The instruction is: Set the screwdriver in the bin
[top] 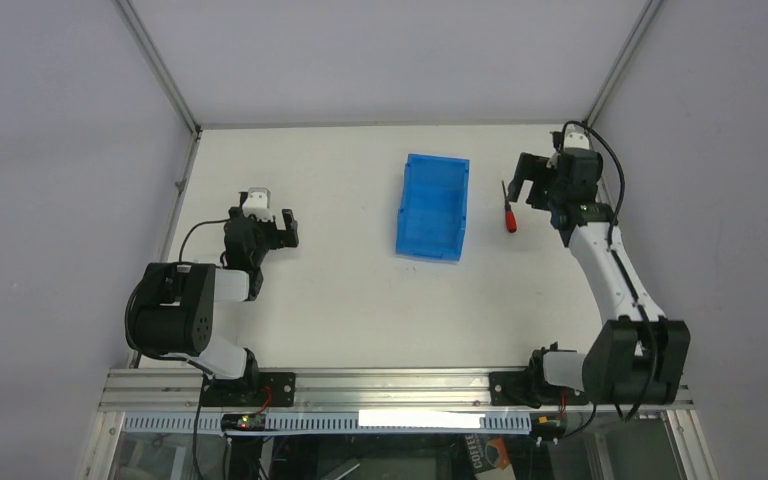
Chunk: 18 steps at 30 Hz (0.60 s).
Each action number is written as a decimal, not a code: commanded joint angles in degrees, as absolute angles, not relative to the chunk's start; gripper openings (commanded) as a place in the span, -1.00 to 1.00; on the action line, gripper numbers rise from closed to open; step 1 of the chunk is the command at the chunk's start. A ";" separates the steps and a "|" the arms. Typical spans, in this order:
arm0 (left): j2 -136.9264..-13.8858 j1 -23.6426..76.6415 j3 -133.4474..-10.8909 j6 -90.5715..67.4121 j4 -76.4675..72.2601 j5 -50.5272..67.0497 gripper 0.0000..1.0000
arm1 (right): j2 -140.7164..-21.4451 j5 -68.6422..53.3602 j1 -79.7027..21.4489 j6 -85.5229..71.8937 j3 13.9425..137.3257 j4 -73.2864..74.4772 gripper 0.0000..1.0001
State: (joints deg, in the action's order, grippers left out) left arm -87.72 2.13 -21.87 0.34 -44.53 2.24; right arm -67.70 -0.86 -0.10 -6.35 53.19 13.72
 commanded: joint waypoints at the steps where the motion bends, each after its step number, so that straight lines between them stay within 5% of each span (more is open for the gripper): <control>1: -86.37 1.81 -21.82 -0.77 -46.28 3.17 0.98 | -80.00 -1.05 -0.18 -4.33 64.32 31.47 0.98; 13: -86.32 1.84 -21.80 -0.78 -46.25 3.15 0.98 | -108.40 -0.44 -0.18 -1.93 80.91 38.27 0.62; 18: -86.33 1.83 -21.80 -0.79 -46.28 3.16 0.98 | -113.51 1.59 -0.18 -2.14 81.71 38.03 0.07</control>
State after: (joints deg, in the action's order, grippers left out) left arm -87.72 2.13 -21.87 0.32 -44.53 2.24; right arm -111.77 -0.23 -0.10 -2.61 79.55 37.36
